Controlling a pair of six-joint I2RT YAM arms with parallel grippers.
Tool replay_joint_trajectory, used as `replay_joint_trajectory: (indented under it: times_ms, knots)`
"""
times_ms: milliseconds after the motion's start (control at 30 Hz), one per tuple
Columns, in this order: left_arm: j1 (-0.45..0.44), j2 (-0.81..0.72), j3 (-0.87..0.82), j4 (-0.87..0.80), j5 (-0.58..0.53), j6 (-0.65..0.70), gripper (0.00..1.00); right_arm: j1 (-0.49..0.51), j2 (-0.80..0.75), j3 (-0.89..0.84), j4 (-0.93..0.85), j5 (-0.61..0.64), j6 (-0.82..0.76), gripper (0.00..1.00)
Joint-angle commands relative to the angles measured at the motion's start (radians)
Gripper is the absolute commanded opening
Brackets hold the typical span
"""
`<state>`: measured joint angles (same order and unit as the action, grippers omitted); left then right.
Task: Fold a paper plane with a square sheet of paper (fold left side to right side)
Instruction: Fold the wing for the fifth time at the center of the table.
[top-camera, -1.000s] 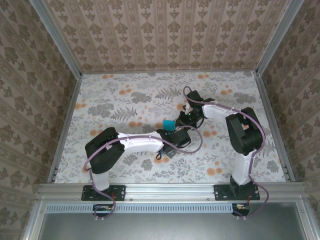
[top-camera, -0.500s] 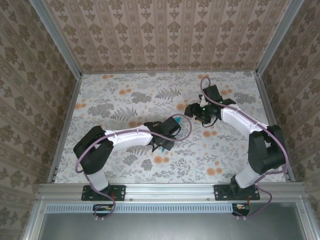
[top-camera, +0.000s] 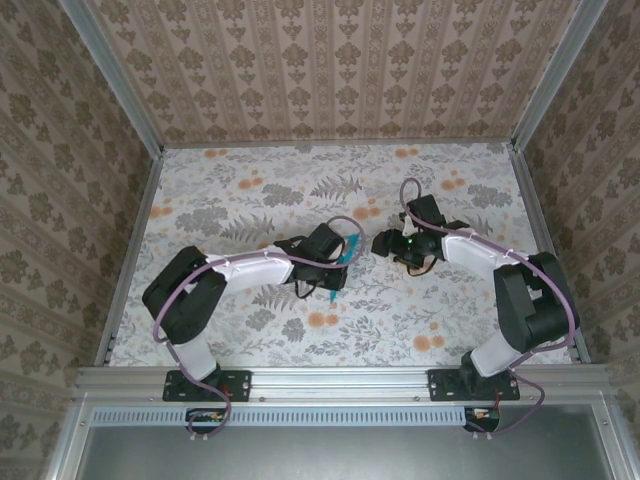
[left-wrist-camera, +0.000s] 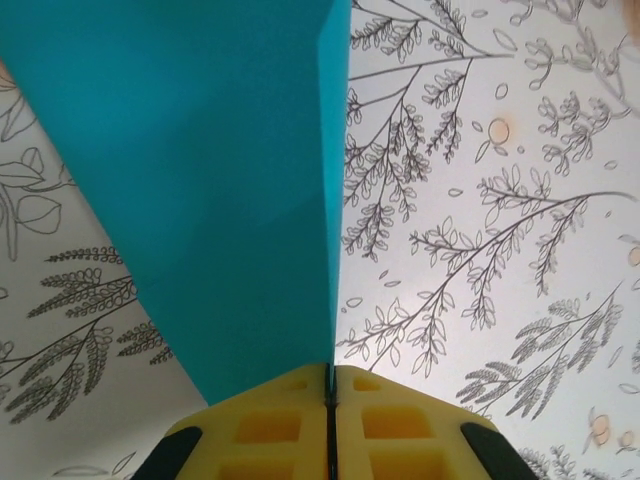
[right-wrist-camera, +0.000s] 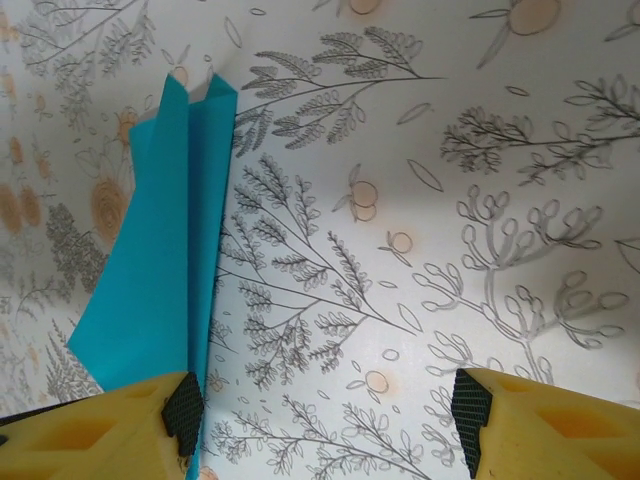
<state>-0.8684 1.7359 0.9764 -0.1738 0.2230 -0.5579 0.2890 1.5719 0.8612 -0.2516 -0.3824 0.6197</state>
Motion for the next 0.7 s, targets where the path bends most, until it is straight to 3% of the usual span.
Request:
replay_joint_trajectory:
  times_ms: [0, 667]
  knots:
    - [0.027, -0.006, -0.036, 0.140, 0.114, -0.088, 0.07, 0.018, -0.009, -0.043, 0.111, -0.050, -0.004, 0.69]
    - [0.140, 0.001, -0.230, 0.504, 0.273, -0.308, 0.03, 0.119, 0.114, -0.038, 0.366, -0.075, 0.083, 0.66]
